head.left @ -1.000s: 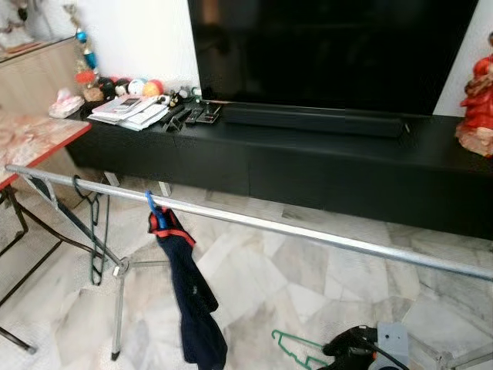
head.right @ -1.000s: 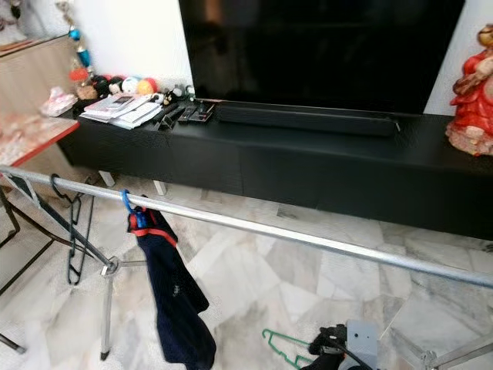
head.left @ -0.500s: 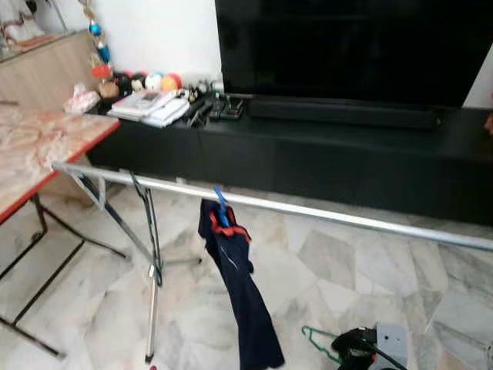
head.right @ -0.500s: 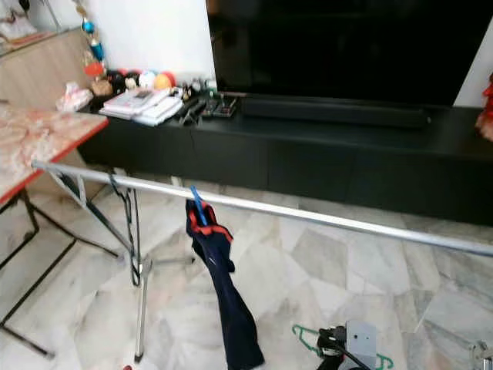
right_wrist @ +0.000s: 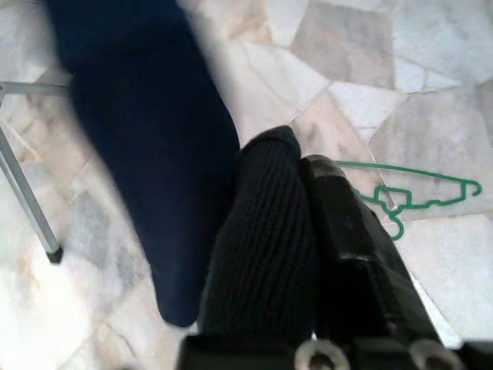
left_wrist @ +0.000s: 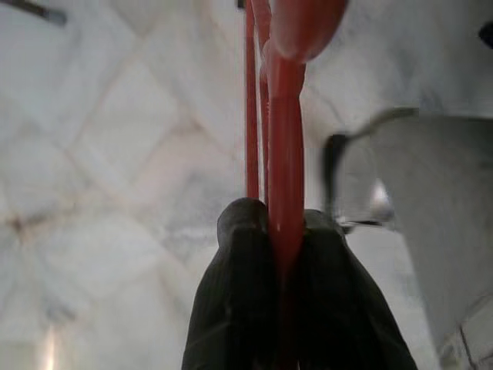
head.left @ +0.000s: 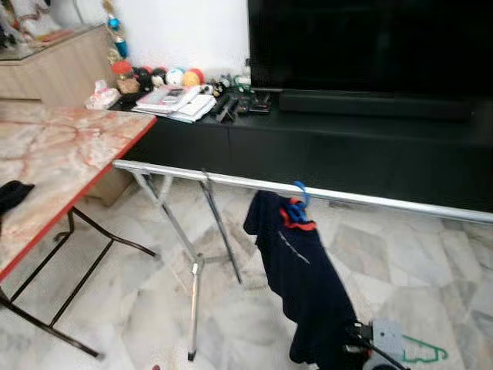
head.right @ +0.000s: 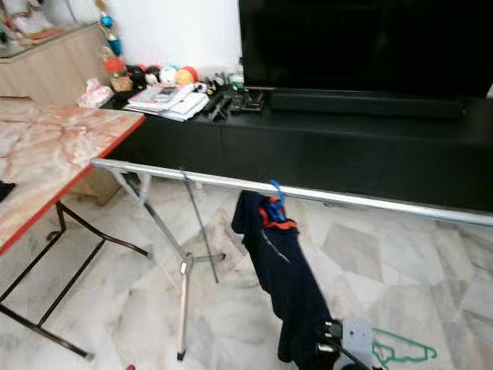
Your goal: Hang hanger
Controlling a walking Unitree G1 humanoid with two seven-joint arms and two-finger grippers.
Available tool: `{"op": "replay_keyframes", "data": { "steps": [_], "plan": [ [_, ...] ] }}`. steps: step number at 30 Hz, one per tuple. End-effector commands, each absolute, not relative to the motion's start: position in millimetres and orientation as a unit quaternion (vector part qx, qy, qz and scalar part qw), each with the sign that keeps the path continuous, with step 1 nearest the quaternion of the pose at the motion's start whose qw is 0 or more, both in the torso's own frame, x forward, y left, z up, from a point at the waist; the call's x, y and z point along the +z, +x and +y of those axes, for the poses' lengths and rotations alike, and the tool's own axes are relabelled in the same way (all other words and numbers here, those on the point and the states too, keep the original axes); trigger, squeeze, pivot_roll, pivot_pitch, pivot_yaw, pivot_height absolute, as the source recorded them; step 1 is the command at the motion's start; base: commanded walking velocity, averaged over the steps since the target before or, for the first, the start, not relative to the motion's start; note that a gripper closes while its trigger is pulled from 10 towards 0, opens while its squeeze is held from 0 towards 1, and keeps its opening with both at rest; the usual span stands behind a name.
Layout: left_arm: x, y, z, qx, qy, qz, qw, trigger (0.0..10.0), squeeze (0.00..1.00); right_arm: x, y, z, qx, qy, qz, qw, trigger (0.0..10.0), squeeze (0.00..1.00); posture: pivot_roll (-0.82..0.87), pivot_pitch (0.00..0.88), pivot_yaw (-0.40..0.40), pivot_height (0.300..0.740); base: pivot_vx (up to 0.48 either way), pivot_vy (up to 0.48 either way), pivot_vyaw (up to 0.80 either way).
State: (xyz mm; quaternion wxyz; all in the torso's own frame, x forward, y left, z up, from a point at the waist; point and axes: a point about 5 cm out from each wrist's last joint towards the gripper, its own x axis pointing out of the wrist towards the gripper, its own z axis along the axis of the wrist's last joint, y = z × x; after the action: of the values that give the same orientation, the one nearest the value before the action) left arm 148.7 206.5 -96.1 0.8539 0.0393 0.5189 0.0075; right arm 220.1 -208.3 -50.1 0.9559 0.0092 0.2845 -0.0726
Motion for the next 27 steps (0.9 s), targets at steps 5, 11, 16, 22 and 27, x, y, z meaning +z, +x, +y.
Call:
{"op": "replay_keyframes", "data": {
  "steps": [5,11,16,22,27],
  "plan": [
    [-96.7,147.4,207.0,-0.001,0.047,0.525,0.850,10.0,0.00,-47.8,224.8,-204.5,-0.070,0.018,0.278,0.958,10.0,0.00,0.00,0.049,0.017,0.740,0.000,0.000,0.00],
    [-96.5,148.3,206.2,-0.003,0.048,0.524,0.851,10.0,0.00,-49.7,223.3,-205.2,-0.072,0.024,0.288,0.955,10.0,0.00,0.00,0.049,0.017,0.740,0.000,0.000,-0.26],
    [-96.2,149.1,206.2,-0.004,0.048,0.522,0.852,10.0,0.00,-50.5,222.6,-204.5,-0.071,0.022,0.291,0.954,10.0,0.00,0.00,0.049,0.017,0.740,0.000,0.000,-0.80],
    [-95.9,149.6,206.1,-0.005,0.047,0.519,0.853,10.0,0.00,-50.9,222.4,-203.5,-0.069,0.020,0.293,0.953,10.0,0.00,0.00,0.049,0.017,0.740,0.000,0.000,-0.79],
    [-95.8,149.8,206.4,-0.007,0.049,0.521,0.852,10.0,0.00,-50.3,222.6,-203.1,-0.067,0.019,0.288,0.955,10.0,0.00,0.00,0.050,0.017,0.740,0.000,0.000,-0.24]
  ]
}}
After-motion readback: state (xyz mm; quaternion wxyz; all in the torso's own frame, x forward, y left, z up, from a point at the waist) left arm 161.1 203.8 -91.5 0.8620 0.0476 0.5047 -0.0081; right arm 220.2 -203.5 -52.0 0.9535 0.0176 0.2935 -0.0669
